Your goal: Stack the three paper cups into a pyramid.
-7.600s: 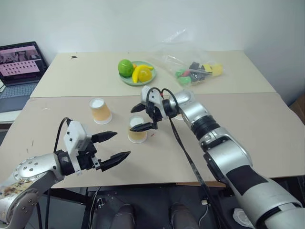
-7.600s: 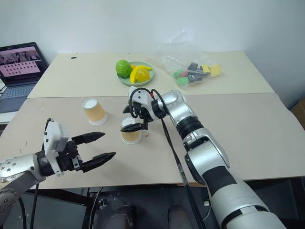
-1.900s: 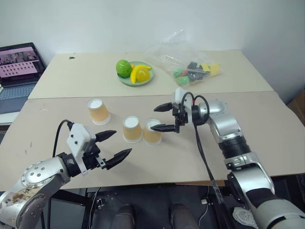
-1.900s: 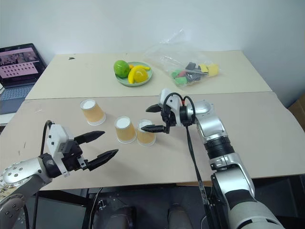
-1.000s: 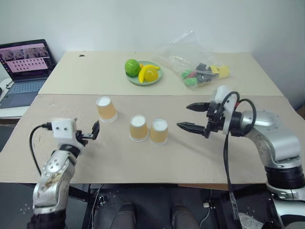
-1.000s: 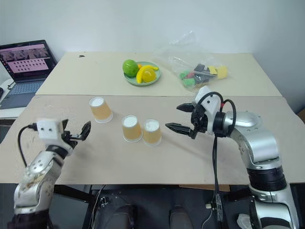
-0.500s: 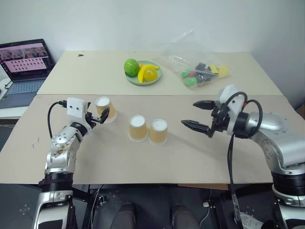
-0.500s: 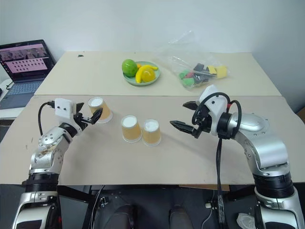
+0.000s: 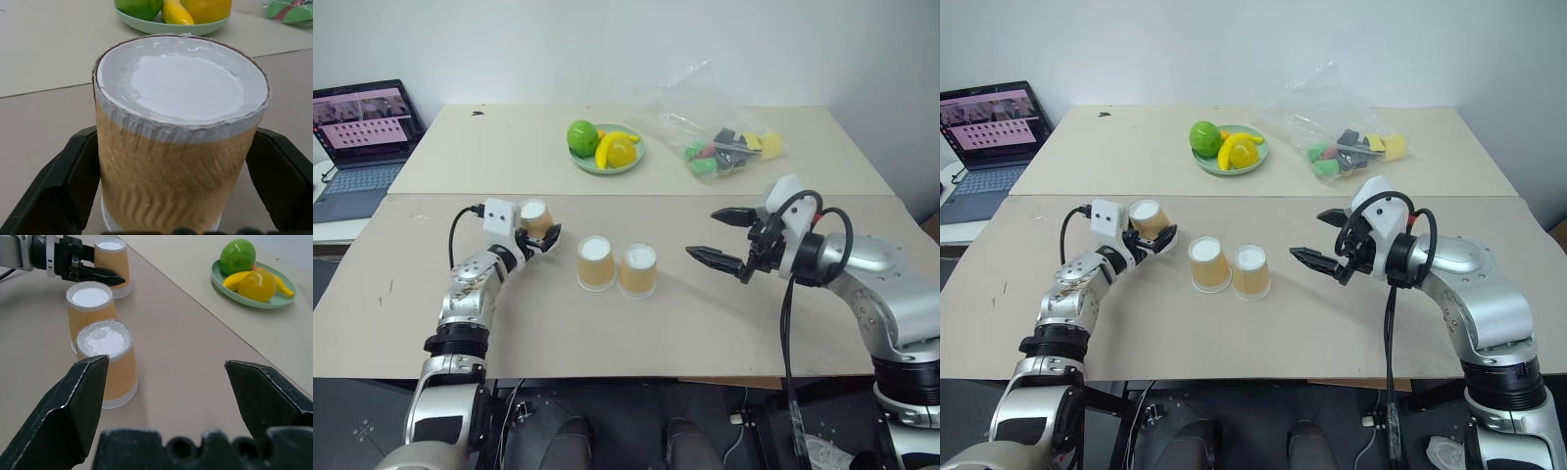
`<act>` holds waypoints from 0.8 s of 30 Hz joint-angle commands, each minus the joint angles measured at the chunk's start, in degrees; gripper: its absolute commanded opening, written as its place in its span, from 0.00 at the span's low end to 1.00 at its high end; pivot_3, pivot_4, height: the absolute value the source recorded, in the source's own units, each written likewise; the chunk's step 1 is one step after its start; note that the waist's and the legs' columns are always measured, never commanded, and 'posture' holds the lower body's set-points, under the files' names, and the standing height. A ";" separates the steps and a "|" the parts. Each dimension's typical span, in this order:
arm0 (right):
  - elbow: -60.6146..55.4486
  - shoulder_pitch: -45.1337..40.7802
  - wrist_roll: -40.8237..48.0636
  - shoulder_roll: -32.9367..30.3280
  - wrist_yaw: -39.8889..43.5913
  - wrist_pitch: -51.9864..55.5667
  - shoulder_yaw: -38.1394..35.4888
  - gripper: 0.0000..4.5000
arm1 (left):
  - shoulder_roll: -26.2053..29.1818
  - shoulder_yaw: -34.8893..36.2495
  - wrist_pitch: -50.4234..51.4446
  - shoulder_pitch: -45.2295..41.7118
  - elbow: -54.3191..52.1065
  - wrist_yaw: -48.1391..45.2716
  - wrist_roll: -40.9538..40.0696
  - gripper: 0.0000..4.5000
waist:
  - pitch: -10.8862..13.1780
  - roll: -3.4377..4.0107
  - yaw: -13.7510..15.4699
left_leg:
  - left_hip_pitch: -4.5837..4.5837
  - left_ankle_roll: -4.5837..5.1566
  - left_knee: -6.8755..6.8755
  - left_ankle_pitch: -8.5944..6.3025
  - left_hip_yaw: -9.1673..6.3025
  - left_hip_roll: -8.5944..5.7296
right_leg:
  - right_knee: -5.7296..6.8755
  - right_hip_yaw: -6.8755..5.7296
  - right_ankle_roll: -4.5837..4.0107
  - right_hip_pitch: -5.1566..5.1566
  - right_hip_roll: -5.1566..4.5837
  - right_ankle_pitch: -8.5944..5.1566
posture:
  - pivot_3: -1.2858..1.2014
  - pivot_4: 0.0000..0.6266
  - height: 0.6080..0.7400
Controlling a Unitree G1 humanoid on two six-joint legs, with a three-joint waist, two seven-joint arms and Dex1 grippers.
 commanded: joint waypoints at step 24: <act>-0.41 4.69 -3.91 2.37 -6.04 -2.77 1.15 1.00 | 13.77 6.18 40.23 -27.63 -5.55 -38.77 -30.05 0.43 | 0.10 -0.14 -1.10 | -0.14 -0.01 0.07 0.01 -0.06 -0.02 | 0.08 -0.06 0.11 -0.08 0.00 -0.06 | 0.52 0.24 1.00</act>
